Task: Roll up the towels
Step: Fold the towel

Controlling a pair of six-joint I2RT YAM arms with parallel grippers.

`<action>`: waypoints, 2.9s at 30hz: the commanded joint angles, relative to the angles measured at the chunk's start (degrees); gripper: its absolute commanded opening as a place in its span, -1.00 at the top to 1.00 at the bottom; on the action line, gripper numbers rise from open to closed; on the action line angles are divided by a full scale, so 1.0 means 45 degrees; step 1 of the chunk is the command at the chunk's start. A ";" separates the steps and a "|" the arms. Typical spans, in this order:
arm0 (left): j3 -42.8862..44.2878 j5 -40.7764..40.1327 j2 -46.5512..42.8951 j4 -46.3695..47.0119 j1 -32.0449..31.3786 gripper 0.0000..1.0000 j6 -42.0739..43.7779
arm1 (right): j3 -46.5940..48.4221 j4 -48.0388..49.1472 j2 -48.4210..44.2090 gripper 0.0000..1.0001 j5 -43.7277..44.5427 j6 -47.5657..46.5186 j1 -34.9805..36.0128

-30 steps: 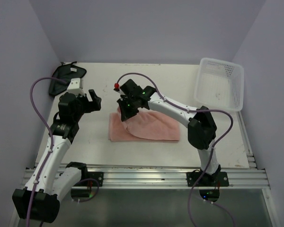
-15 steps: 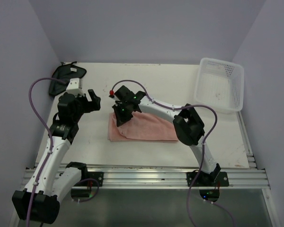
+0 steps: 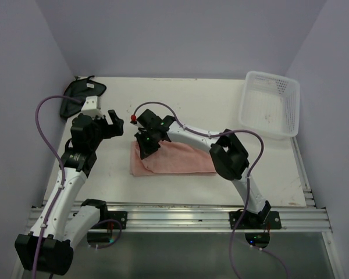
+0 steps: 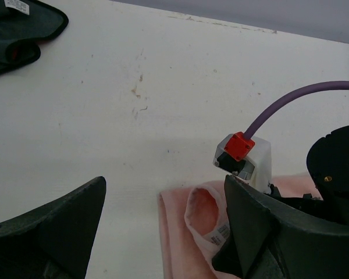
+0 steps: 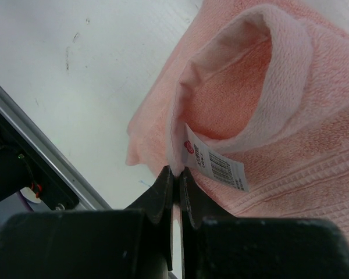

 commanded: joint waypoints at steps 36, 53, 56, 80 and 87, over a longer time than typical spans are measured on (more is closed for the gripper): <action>0.0015 -0.0144 -0.0261 0.0114 -0.0089 -0.73 0.0022 | 0.1158 0.0695 0.0308 1.00 -0.1207 0.1065 0.0719; -0.0004 -0.0593 -0.0418 0.0055 -0.0089 -0.73 0.0041 | 0.0046 0.1732 -0.0862 0.23 -0.2147 0.1769 0.0641; -0.0043 -0.0690 -0.0476 0.0075 -0.0089 -0.73 0.0061 | -0.0345 0.1479 -0.1623 0.28 -0.1563 0.1457 0.0583; -0.0746 0.2414 0.1145 0.0212 -0.0089 -0.74 -0.1930 | -0.6732 0.0481 -0.5885 1.00 0.5544 -0.0946 -0.4281; -0.1117 0.2786 0.0911 -0.0042 -0.0089 -0.74 -0.2458 | -0.7161 0.1553 -0.4439 1.00 0.5726 -0.1005 -0.4398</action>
